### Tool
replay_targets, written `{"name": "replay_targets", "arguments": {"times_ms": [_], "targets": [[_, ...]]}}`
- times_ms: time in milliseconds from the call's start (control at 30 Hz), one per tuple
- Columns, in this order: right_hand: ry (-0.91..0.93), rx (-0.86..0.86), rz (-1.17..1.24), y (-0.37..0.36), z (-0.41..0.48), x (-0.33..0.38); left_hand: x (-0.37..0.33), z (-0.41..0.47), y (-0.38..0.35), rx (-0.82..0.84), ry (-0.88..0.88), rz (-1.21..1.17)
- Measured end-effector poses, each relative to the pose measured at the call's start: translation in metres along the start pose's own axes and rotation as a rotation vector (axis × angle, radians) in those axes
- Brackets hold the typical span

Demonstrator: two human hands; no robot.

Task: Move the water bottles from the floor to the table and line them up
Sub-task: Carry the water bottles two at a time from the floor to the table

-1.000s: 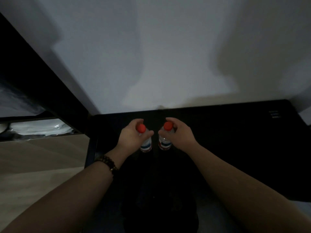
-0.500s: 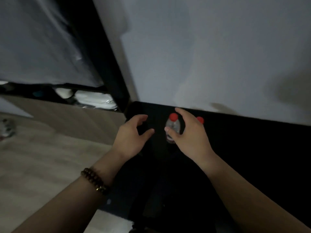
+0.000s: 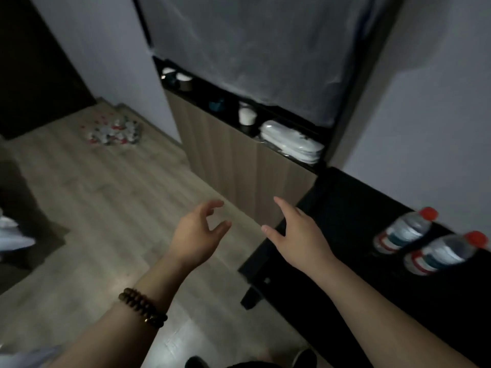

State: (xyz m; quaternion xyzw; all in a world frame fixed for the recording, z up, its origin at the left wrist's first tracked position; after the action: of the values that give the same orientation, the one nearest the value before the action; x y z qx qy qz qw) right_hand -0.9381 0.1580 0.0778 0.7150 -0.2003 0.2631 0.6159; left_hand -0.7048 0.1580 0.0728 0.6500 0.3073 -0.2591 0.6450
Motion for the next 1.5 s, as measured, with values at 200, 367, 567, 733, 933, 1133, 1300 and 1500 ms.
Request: {"name": "replay_targets", "arguments": {"times_ms": [200, 367, 567, 733, 933, 1133, 1300, 1500], "targets": [[0.124, 0.157, -0.057, -0.112, 0.024, 0.136, 0.12, -0.031, 0.125, -0.118, 0.176, 0.039], [0.229, 0.246, -0.147, -0.182, 0.056, 0.222, 0.191, -0.048, 0.207, -0.189, 0.28, 0.083], [0.462, 0.348, -0.566, -0.246, 0.116, 0.29, 0.259, -0.029, 0.274, -0.046, 0.284, 0.484], [0.564, 0.442, -0.736, -0.299, 0.191, 0.337, 0.311, 0.021, 0.315, 0.099, 0.349, 0.634], [0.549, 0.487, -0.743, -0.353, 0.317, 0.397, 0.38, 0.125, 0.367, 0.141, 0.489, 0.617], [0.464, 0.747, -0.854, -0.375, 0.442, 0.465, 0.423, 0.24, 0.424, 0.401, 0.672, 0.449], [0.485, 0.742, -0.884, -0.394, 0.531, 0.521, 0.464, 0.319, 0.476, 0.374, 0.711, 0.429], [0.464, 0.746, -0.856, -0.451, 0.635, 0.579, 0.548, 0.419, 0.535, 0.336, 0.681, 0.417]]}}
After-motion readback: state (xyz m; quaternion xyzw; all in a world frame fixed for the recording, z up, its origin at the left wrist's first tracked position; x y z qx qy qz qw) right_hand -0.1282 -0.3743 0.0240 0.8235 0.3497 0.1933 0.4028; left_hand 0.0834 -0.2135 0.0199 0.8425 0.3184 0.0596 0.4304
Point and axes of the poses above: each hand's wrist, its own z-axis towards the middle knuckle, its own y-axis out of the back of the hand, x = y × z, the point moved 3 cm from there along z, towards the middle knuckle, and after that the axes turned 1 degree about -z, right-handed, at the moved point
